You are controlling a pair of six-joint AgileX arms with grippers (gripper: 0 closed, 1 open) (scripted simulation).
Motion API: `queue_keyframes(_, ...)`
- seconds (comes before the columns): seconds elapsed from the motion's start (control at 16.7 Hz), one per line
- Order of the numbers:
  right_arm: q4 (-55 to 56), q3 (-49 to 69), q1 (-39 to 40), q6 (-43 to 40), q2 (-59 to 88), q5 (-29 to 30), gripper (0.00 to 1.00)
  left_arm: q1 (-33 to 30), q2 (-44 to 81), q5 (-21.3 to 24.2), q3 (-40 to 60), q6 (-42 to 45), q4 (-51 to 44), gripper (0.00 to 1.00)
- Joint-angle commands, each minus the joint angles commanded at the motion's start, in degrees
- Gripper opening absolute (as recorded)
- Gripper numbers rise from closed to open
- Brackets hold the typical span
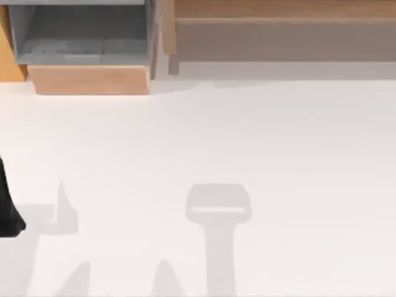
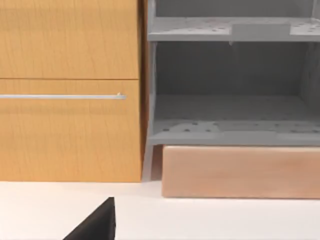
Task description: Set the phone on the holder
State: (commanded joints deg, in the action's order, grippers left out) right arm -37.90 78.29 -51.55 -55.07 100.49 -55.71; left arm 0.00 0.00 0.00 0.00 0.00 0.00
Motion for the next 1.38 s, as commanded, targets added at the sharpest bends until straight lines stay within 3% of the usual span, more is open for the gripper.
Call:
queue_keyframes(0.3, 0.9, -0.8, -2.8, -3.2, 2.1, -5.0, 0.0, 0.0, 0.0, 0.0, 0.0, 0.0, 0.0, 1.0)
queue_keyframes(0.66, 1.7, -1.3, -2.3, -2.5, 1.6, -4.3, 0.0, 0.0, 0.0, 0.0, 0.0, 0.0, 0.0, 1.0)
queue_keyframes(1.02, 11.2, -4.5, 1.5, 4.3, 0.6, 0.3, 0.0, 0.0, 0.0, 0.0, 0.0, 0.0, 0.0, 1.0)
queue_keyframes(1.38, 16.5, -4.4, 3.8, 7.9, 4.5, -1.3, 0.0, 0.0, 0.0, 0.0, 0.0, 0.0, 0.0, 1.0)
